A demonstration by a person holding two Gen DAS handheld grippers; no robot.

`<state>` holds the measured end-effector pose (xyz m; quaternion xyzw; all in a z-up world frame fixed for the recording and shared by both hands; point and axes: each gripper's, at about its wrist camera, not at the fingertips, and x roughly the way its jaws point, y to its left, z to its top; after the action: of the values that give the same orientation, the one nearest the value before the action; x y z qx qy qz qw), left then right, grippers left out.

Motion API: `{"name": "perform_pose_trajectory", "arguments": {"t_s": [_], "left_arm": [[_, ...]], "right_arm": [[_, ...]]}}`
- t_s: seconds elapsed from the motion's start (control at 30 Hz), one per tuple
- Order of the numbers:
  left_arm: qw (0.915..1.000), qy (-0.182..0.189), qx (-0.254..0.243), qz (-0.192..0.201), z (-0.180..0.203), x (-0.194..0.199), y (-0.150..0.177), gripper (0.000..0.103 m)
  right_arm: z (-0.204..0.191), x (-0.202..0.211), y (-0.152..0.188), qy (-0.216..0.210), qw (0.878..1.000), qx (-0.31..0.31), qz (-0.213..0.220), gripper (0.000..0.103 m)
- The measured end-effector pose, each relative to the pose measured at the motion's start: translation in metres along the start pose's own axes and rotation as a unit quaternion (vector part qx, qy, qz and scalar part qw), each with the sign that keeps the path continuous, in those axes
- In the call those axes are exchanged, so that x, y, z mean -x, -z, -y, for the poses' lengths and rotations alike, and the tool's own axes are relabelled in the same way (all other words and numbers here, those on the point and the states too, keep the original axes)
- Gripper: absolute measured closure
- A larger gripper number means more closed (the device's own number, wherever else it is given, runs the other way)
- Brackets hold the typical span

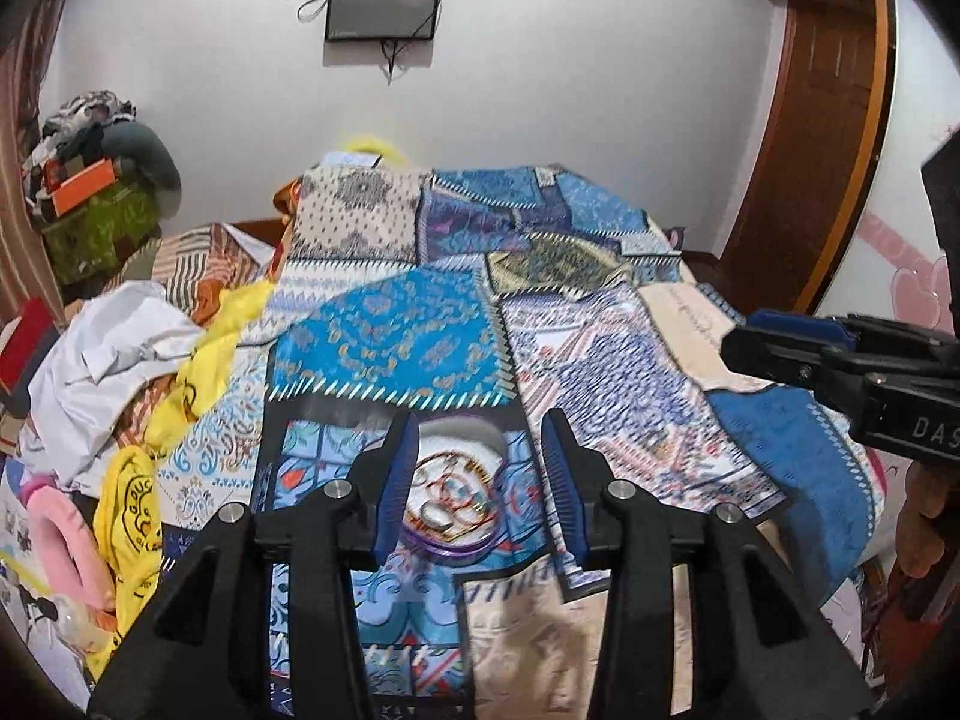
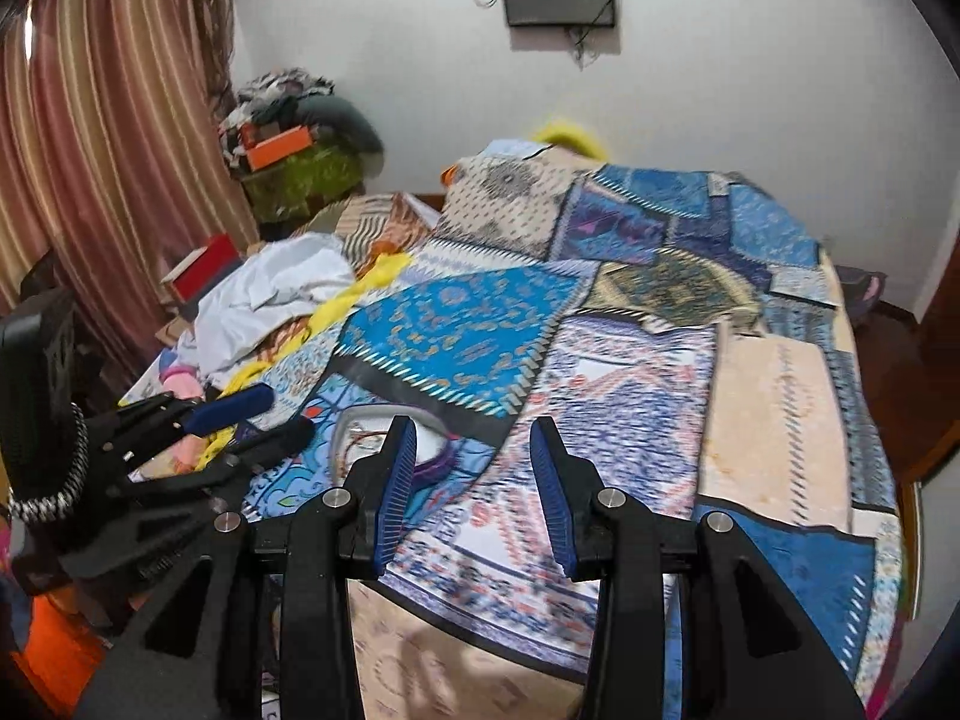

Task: Organize jewelry
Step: 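Move the open left tool to a gold ring on the quilt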

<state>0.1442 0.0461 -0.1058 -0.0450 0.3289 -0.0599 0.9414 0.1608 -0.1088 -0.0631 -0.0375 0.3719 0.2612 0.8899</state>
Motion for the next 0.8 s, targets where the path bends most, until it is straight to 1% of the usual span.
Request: {"name": "perform_pose_trajectory", "arguments": {"t_s": [0.17, 0.33, 0.47, 0.63, 0.8], "left_arm": [[0.9998, 0.009, -0.009, 0.018, 0.021, 0.007, -0.01, 0.056], [0.9994, 0.024, -0.02, 0.014, 0.045, 0.001, -0.011, 0.053], [0.9989, 0.037, -0.027, -0.009, 0.062, -0.016, -0.006, 0.052], [0.9967, 0.053, -0.035, -0.051, 0.08, -0.045, 0.009, 0.052], [0.9923, 0.069, -0.036, -0.096, 0.09, -0.077, 0.024, 0.052]], "right_arm": [[0.025, 0.023, 0.008, 0.028, 0.999, -0.018, 0.02, 0.062], [0.05, 0.033, 0.021, 0.047, 0.998, -0.039, 0.02, 0.061], [0.07, 0.034, 0.033, 0.065, 0.997, -0.051, 0.007, 0.061], [0.092, 0.026, 0.053, 0.087, 0.994, -0.057, -0.027, 0.061], [0.103, 0.017, 0.069, 0.088, 0.992, -0.068, -0.053, 0.061]]}}
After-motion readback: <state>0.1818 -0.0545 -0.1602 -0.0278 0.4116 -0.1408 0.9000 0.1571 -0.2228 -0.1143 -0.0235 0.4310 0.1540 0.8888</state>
